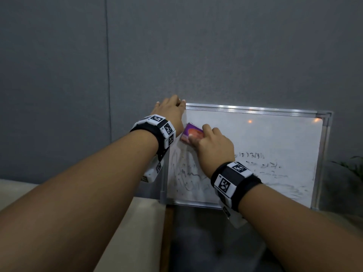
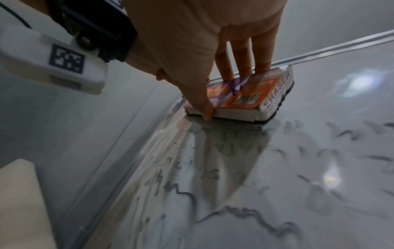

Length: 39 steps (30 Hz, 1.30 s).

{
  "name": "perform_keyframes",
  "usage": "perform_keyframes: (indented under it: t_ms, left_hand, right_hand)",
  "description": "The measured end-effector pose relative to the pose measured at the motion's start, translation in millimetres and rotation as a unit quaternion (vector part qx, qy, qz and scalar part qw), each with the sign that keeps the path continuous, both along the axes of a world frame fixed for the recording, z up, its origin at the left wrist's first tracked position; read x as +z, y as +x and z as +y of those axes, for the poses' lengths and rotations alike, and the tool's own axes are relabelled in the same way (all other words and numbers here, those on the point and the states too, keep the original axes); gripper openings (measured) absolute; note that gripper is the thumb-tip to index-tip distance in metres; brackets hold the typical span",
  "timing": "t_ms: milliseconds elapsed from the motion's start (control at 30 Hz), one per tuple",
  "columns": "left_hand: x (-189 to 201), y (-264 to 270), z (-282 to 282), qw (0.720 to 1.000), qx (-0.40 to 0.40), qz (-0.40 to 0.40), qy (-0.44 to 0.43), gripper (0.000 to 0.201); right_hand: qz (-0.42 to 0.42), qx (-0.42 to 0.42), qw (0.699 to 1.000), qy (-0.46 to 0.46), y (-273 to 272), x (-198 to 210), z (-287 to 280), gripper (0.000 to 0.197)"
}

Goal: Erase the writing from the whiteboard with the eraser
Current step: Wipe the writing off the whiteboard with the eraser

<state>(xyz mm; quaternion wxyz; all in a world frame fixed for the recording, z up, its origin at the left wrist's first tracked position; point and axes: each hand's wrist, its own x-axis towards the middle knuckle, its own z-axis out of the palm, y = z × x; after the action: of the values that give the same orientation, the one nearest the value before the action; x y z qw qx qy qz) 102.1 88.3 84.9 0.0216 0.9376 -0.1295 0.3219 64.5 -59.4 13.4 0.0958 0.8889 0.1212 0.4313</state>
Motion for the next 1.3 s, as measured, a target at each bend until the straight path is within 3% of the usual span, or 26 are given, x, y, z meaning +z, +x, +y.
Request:
perform_keyframes:
  t_ms: [233, 500, 767, 967, 1133, 1300]
  left_hand:
    - [-2.3, 2.5, 0.2, 1.000, 0.010, -0.006, -0.001, 0.074]
    - [-1.7, 5.0, -0.9, 1.000, 0.007, -0.002, -0.003, 0.078]
    - [-3.1, 5.7, -0.4, 1.000, 0.014, -0.006, -0.010, 0.075]
    - [-4.2, 6.8, -1.1, 1.000, 0.007, -0.006, -0.012, 0.079]
    - [-4.0, 5.8, -0.4, 1.000, 0.013, -0.008, -0.011, 0.079]
    - [-5.5, 6.4, -0.4, 1.000, 0.007, -0.007, -0.016, 0.079]
  right_hand:
    - [0.050, 0.039, 0.997, -0.046, -7.3, -29.6, 11.3, 0.029]
    - [0.020, 0.001, 1.000, -0.016, -4.8, -6.2, 1.5, 0.025]
    - [0.077, 0.034, 0.995, -0.046, -13.0, -28.2, 12.6, 0.023]
    - [0.041, 0.028, 0.998, -0.026, -9.4, -11.7, 6.1, 0.027]
    - [0.062, 0.032, 0.997, -0.042, -10.6, -25.0, 22.1, 0.024]
    - [0.042, 0.016, 0.998, -0.046, -9.2, -28.7, -1.6, 0.028]
